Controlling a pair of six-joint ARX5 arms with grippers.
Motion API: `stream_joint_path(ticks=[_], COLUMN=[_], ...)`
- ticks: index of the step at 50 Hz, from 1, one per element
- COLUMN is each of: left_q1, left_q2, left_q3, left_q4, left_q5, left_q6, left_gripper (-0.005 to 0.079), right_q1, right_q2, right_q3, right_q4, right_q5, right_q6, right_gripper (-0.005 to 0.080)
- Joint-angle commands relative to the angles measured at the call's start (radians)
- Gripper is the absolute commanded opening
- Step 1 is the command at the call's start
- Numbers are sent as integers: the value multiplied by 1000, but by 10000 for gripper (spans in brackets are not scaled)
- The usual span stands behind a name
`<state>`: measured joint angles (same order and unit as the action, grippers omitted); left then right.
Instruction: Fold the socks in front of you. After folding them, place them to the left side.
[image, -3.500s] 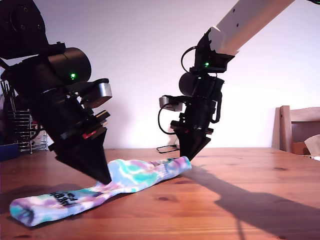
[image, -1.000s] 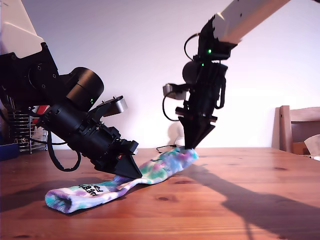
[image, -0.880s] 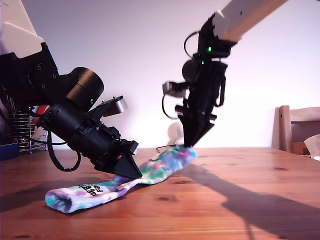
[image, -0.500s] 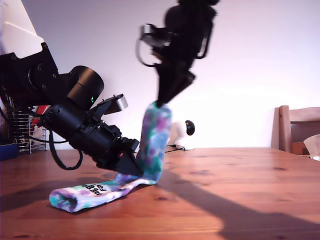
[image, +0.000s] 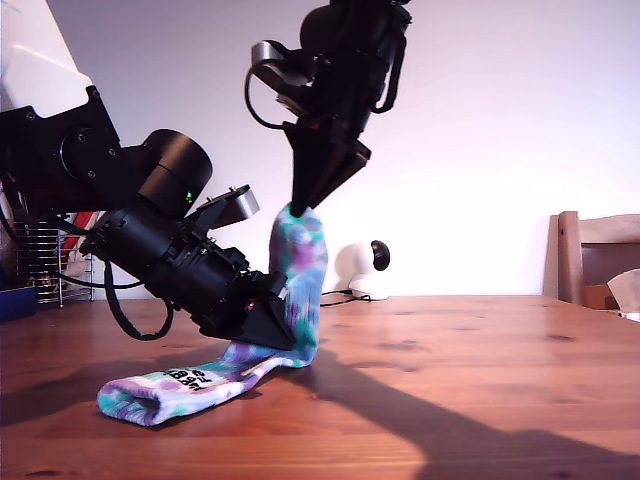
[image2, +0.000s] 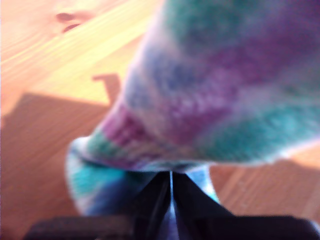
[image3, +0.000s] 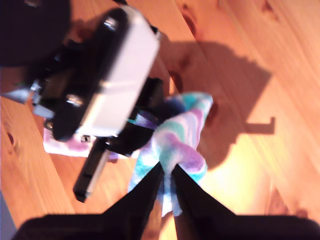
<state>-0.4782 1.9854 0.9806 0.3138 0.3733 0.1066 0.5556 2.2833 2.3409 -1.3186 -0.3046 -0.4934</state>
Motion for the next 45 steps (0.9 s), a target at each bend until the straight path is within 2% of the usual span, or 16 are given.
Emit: stream_joint_path(ticks=[1, 30, 45], left_q1=[-5, -3, 1], left_q2=[29, -172, -200], left_q3=[-10, -10, -10], left_q4=[0, -218, -484], left_q5=[6, 11, 10], left_q6=[-6, -2, -2], left_gripper=[-19, -19, -19], right_q1=[0, -11, -13], right_q2=[21, 21, 21], right_q3=[-9, -9, -9], right_q4=[0, 21, 27], right_q5=[-2, 21, 21], right_q6=[7, 6, 3], right_gripper=[-13, -12, -13])
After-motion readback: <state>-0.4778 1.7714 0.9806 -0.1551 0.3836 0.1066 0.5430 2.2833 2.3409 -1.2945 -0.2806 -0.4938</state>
